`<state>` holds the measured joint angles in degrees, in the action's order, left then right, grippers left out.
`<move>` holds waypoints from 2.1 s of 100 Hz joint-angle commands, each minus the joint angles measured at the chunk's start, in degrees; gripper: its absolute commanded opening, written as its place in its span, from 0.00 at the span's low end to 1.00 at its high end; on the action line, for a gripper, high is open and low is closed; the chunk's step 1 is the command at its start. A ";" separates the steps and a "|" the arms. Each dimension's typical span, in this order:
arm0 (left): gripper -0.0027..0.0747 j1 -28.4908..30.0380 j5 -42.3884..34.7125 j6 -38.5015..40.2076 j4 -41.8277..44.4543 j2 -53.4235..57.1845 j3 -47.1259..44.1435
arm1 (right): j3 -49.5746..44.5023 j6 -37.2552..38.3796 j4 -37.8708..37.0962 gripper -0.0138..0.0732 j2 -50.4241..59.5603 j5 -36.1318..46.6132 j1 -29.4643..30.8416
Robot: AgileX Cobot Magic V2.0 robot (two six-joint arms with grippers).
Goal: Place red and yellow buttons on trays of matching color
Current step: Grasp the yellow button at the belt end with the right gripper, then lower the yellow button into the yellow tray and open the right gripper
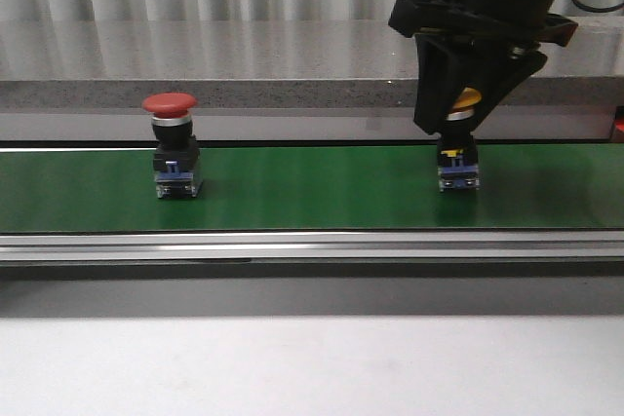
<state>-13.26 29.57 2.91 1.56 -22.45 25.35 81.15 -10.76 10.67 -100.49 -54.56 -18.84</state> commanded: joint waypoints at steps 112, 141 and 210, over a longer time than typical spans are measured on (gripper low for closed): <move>0.01 -0.47 -3.97 0.10 -0.15 -0.36 1.51 | -12.31 25.28 -15.10 0.45 29.42 -0.85 48.72; 0.01 -0.47 -3.97 0.10 -0.15 -0.36 1.51 | -20.56 25.28 -15.10 0.45 28.14 7.60 54.62; 0.01 -0.47 -3.97 0.10 -0.15 -0.36 1.51 | -28.05 25.48 -12.16 0.45 14.32 24.93 55.04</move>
<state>-13.26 29.67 2.91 1.56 -22.45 25.35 51.88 14.55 -1.63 -86.67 -33.16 35.82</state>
